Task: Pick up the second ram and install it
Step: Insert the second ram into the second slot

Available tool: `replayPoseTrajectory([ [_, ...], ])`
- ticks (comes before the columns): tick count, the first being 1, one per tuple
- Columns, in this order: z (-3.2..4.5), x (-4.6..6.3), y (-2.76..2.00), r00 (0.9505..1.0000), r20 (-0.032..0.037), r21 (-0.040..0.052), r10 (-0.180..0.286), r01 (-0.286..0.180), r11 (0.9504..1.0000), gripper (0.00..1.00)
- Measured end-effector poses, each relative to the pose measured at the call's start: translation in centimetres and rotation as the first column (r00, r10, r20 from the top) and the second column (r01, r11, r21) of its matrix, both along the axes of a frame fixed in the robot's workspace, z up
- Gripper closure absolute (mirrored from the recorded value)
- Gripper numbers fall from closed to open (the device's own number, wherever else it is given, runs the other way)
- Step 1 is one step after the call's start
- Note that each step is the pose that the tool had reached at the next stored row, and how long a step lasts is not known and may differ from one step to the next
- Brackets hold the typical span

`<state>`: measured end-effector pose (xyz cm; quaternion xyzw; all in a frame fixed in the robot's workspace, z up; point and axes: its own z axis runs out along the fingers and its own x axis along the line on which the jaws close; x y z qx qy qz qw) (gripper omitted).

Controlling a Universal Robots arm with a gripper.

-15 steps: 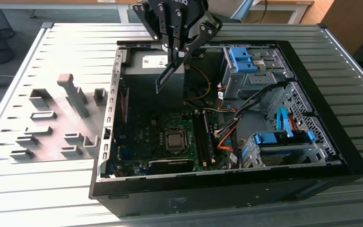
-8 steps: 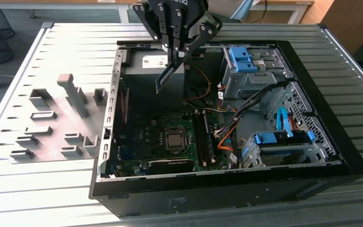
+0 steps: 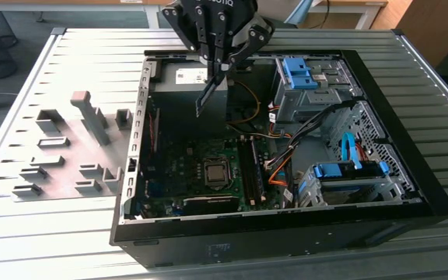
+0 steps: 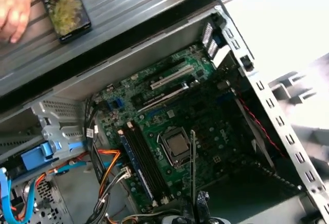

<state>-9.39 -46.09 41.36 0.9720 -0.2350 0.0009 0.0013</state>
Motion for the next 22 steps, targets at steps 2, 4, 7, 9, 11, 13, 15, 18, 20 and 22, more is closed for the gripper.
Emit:
replayPoseTrajectory([
  [2,-0.04,0.0,0.0,0.9994,0.0,0.0,0.036,-0.036,0.9994,0.86],
  [4,-0.08,0.0,0.0,0.9973,0.0,0.0,0.074,-0.074,0.9973,0.86],
  [7,-0.14,0.0,0.0,0.9919,0.0,0.0,0.127,-0.127,0.9919,0.86],
  [9,-0.19,0.0,0.0,0.9867,0.0,0.0,0.163,-0.163,0.9867,0.86],
  [11,-0.26,0.0,0.0,0.9799,0.0001,0.0001,0.199,-0.199,0.9799,0.86],
  [13,-0.33,0.0,0.0,0.9723,0.0008,-0.0002,0.234,-0.234,0.9723,0.86],
  [15,-0.41,0.0,0.0,0.9638,0.0027,-0.0007,0.267,-0.267,0.9638,0.86],
  [18,-0.55,0.0,0.0,0.9478,0.0043,-0.0012,0.319,-0.319,0.9478,0.86],
  [20,-0.63,-0.01,-0.05,0.9416,0.0044,-0.0013,0.337,-0.337,0.9417,0.86],
  [22,-0.68,-0.01,-0.17,0.9416,0.0046,-0.0013,0.337,-0.337,0.9416,0.86],
])
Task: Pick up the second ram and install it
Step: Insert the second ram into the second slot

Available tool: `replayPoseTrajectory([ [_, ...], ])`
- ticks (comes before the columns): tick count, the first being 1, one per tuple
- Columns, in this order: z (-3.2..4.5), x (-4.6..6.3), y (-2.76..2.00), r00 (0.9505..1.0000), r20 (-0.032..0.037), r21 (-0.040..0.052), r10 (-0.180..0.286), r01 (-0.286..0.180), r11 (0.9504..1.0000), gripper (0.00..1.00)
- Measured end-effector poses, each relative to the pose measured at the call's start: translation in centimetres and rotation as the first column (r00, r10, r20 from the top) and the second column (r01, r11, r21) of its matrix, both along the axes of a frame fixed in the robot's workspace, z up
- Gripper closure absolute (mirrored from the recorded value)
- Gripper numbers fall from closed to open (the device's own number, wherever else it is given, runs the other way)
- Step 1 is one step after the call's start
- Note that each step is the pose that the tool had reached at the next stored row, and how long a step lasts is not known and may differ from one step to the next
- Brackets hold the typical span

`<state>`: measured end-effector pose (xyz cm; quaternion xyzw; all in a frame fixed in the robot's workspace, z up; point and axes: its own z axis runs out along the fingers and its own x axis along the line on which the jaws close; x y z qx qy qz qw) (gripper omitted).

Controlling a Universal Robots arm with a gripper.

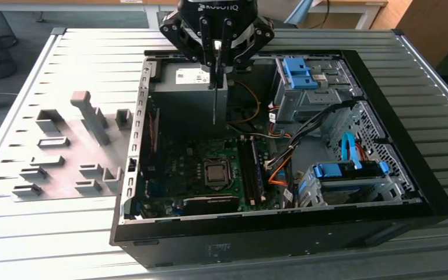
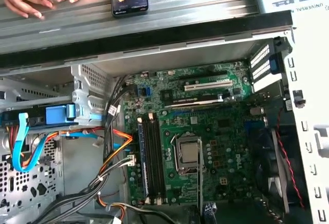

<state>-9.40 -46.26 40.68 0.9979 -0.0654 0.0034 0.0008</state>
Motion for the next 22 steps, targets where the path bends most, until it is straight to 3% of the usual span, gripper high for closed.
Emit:
replayPoseTrajectory([
  [6,-0.25,0.4,-0.19,0.9999,0.0001,-0.0004,0.012,-0.012,0.9999,0.86],
  [9,-0.44,0.4,-0.19,0.9981,0.0,-0.0006,0.061,-0.061,0.9981,0.86],
  [13,-0.7,0.4,-0.2,0.992,0.0001,-0.0004,0.127,-0.127,0.992,0.86],
  [16,-0.89,0.6,-0.51,0.9918,0.0001,-0.0007,0.128,-0.128,0.9918,0.86],
  [22,-1.54,1.8,-0.54,0.9911,-0.0003,-0.0033,0.133,-0.133,0.9911,0.86],
])
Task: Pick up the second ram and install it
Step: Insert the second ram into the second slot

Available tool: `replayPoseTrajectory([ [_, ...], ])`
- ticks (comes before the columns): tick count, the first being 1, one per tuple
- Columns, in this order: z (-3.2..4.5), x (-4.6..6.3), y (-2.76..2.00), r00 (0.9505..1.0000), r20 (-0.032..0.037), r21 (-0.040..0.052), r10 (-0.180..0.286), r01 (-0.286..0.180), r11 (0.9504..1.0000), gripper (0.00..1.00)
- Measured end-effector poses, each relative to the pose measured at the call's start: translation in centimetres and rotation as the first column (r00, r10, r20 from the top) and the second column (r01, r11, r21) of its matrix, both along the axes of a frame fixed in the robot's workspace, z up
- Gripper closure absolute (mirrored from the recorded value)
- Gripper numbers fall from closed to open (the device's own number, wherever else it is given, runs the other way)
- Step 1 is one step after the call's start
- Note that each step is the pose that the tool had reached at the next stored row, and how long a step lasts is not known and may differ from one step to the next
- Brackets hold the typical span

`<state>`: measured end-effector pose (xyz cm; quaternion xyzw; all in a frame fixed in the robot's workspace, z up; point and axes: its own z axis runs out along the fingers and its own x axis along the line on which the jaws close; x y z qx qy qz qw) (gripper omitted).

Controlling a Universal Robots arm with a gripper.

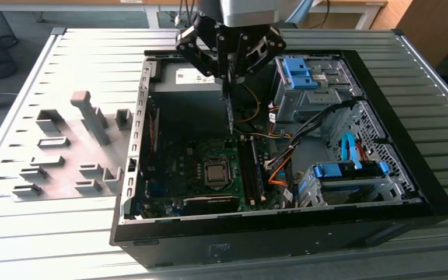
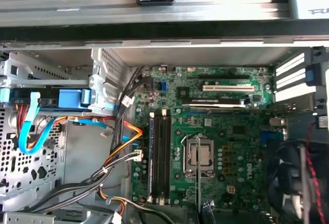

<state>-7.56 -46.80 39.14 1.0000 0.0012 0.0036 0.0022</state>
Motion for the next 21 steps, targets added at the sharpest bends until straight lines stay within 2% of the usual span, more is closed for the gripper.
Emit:
replayPoseTrajectory([
  [2,-0.17,0.35,0.0,1.0,0.0,-0.0004,0.001,-0.001,1.0,0.86],
  [17,-0.23,0.38,-0.1,1.0,0.0005,-0.0004,0.004,-0.004,1.0,0.86],
  [21,-0.49,0.5,-0.12,0.9988,0.0004,-0.0005,0.048,-0.048,0.9988,0.86],
])
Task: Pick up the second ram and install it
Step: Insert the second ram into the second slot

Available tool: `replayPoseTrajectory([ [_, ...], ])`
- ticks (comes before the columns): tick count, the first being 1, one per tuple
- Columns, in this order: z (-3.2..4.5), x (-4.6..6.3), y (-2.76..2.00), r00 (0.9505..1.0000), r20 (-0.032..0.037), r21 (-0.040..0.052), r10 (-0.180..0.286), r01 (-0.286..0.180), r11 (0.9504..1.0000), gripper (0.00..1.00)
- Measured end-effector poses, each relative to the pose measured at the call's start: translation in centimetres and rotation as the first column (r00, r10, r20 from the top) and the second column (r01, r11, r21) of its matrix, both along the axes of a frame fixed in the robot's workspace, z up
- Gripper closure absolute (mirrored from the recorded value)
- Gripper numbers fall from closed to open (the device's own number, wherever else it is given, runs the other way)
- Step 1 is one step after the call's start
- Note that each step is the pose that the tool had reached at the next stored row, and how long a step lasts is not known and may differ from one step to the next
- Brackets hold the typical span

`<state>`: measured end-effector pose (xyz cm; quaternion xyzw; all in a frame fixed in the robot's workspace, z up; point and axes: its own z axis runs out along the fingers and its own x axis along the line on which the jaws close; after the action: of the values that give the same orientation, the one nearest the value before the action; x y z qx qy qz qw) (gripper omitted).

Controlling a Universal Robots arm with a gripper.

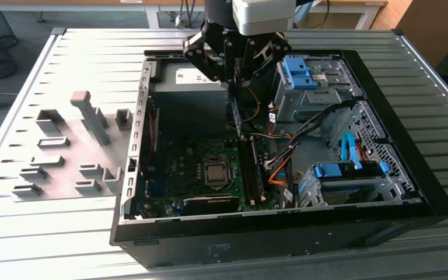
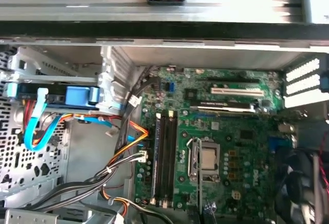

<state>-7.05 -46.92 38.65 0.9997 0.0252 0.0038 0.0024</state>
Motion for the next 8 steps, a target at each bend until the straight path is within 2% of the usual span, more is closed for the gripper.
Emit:
replayPoseTrajectory([
  [4,-0.47,0.2,0.0,1.0,0.0,-0.0089,0.002,-0.002,1.0,0.86],
  [8,-1.17,0.8,0.0,1.0,-0.0001,-0.0124,0.002,-0.002,0.9999,0.86],
])
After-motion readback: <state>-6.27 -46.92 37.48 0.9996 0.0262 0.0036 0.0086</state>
